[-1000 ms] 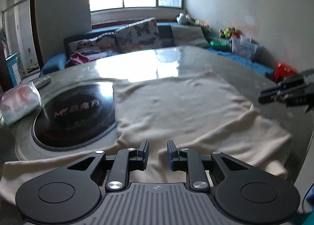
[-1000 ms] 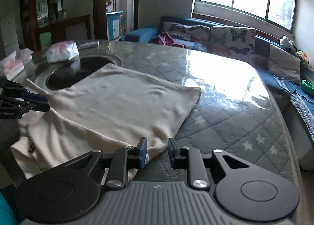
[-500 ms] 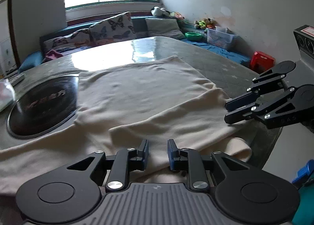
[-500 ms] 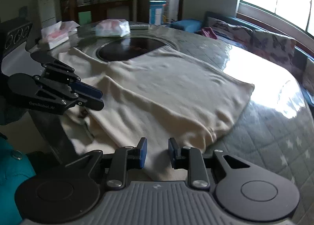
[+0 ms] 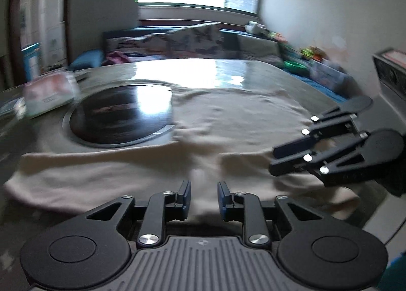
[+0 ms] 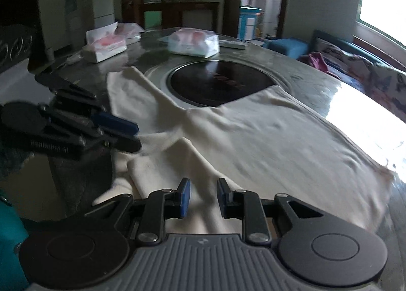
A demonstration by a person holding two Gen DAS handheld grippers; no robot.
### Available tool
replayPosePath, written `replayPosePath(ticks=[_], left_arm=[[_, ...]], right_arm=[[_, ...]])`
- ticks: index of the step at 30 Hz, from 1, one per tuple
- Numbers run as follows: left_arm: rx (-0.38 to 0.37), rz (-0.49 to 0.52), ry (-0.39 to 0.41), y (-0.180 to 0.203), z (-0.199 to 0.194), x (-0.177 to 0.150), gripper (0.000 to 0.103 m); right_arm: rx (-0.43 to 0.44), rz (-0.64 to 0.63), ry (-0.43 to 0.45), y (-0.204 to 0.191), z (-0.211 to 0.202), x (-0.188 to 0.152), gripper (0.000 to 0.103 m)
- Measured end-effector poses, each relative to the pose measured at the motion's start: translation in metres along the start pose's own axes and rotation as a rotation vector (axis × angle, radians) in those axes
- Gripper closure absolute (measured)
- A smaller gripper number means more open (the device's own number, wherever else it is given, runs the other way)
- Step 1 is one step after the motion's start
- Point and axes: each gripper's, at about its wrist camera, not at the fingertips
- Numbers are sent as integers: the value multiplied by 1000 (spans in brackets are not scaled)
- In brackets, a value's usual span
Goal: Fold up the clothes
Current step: 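Grasp the opposite side edge of the shirt with the left gripper, then lift the shirt side with the left gripper and fold it over the body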
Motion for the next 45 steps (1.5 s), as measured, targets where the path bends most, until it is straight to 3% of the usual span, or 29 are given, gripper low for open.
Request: replayPosePath(ticks=[13, 23, 25, 27, 29, 33, 38, 45], left_arm=[[447, -353, 49, -112, -29, -5, 65], [531, -463, 37, -146, -12, 1, 68], [540, -478, 45, -148, -10, 2, 86], [547, -500, 54, -149, -10, 3, 94], [517, -522, 83, -150, -15, 8, 98], [424, -472, 175, -131, -30, 32, 98], [226, -394, 255, -86, -45, 64, 98], [-65, -259, 283, -8, -47, 95, 98]], right_arm=[[12, -47, 5, -12, 20, 17, 81], [-20, -22, 47, -6, 0, 20, 81], [-29, -13, 52, -4, -4, 18, 81], [-40, -2, 57, -2, -9, 16, 81], [-51, 15, 62, 1, -14, 12, 81], [-79, 70, 73, 11, -26, 2, 81], [-115, 154, 89, 25, -40, -12, 81], [-154, 232, 120, 39, -59, -30, 81]])
Point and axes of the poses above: each gripper's, at about its wrist camera, not at the fingertips, and z roughly the way its jaws point, y to its right, x to its top, and after that the axes turned 2 degrees about -x, right-handed
